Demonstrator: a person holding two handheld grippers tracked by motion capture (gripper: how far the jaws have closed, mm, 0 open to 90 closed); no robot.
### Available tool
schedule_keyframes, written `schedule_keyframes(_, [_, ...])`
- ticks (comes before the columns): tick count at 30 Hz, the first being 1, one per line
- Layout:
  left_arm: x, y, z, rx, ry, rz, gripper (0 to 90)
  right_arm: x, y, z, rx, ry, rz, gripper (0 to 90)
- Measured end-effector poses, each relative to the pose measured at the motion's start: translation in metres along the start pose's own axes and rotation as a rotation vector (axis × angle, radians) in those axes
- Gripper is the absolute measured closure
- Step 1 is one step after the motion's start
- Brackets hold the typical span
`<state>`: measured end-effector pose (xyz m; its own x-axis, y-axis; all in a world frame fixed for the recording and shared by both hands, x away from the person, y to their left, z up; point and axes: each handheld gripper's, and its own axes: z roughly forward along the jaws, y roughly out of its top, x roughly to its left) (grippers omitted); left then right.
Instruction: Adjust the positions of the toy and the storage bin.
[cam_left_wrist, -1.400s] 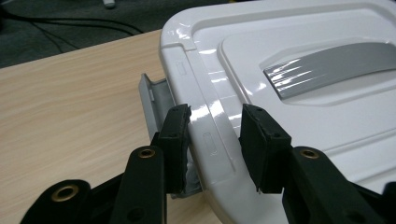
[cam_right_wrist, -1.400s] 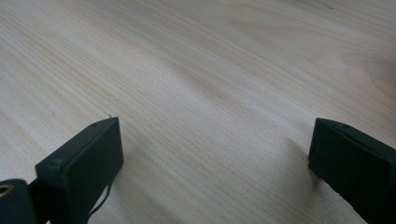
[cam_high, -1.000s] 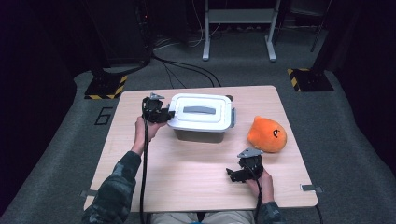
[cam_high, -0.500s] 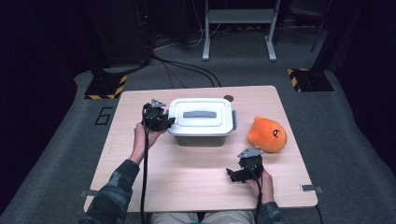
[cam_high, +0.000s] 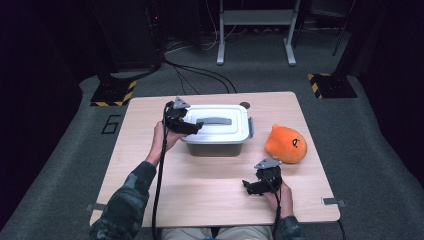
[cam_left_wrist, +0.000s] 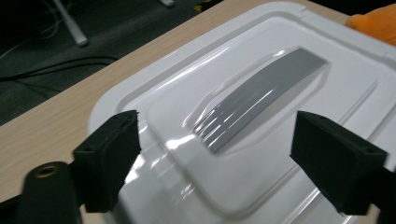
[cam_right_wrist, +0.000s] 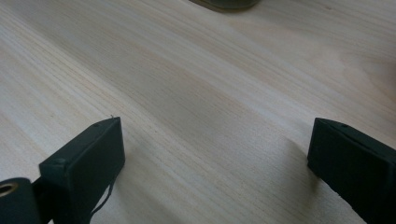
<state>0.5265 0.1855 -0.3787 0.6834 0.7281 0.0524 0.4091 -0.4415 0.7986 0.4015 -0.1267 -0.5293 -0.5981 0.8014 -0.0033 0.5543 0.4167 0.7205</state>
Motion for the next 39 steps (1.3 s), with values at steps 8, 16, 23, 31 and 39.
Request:
schedule_keyframes(8, [-0.005,0.019,0.037,0.062,-0.092,0.043,6.2,0.000,0.000,0.000,-0.001,0.002,0.003,3.6])
schedule_keyframes(16, [-0.010,0.021,0.049,0.071,-0.134,0.089,34.8,0.000,0.000,0.000,0.000,0.002,0.014,3.8])
schedule_keyframes(23, [-0.012,0.019,0.046,0.063,-0.161,0.103,46.7,0.001,0.000,0.000,0.000,0.001,0.018,4.0])
schedule_keyframes(31, [-0.021,0.016,0.038,0.074,-0.160,0.131,55.7,0.001,0.000,0.000,0.000,-0.001,0.015,4.0])
schedule_keyframes(39, [-0.034,0.010,0.029,0.070,-0.165,0.162,62.6,0.000,0.000,0.000,-0.001,-0.002,0.011,4.1])
